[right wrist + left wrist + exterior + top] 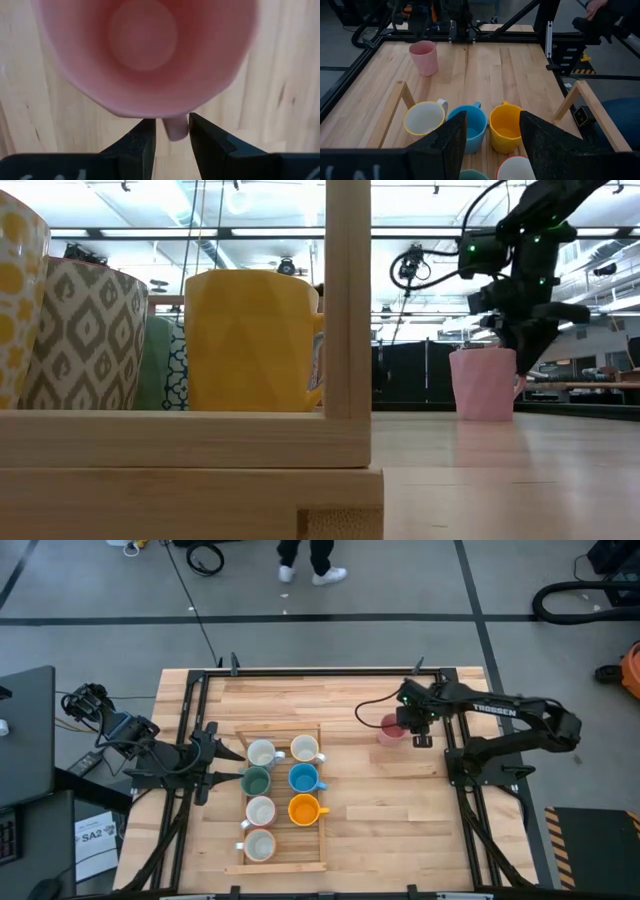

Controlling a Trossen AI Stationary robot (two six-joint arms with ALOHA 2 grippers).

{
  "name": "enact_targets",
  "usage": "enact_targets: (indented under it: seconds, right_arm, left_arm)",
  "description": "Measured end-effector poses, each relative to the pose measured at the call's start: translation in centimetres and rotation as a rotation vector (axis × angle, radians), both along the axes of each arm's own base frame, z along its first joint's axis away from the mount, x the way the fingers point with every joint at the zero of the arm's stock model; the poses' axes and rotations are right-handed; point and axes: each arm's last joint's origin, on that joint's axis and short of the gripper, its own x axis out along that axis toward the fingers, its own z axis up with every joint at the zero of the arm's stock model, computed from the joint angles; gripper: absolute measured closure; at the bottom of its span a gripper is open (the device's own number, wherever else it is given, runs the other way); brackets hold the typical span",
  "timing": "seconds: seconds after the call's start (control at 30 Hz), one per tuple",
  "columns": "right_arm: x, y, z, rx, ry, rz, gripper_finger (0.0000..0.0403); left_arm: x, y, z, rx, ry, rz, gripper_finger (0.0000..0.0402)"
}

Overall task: Place coffee mugs
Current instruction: Put the pink mug on the shelf aligned with the yellow and white mug

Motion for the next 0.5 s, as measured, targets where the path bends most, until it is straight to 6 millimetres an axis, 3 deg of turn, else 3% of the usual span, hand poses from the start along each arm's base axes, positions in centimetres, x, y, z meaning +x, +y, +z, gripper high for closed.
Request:
enact_targets:
  seconds: [0.5]
  right_arm:
    - [0.9, -0.5, -1.7, 0.064, 0.065, -0.007, 0.0281]
  left_arm:
    - [0.0, 0.0, 0.0, 0.000, 0.000, 0.000, 0.0214]
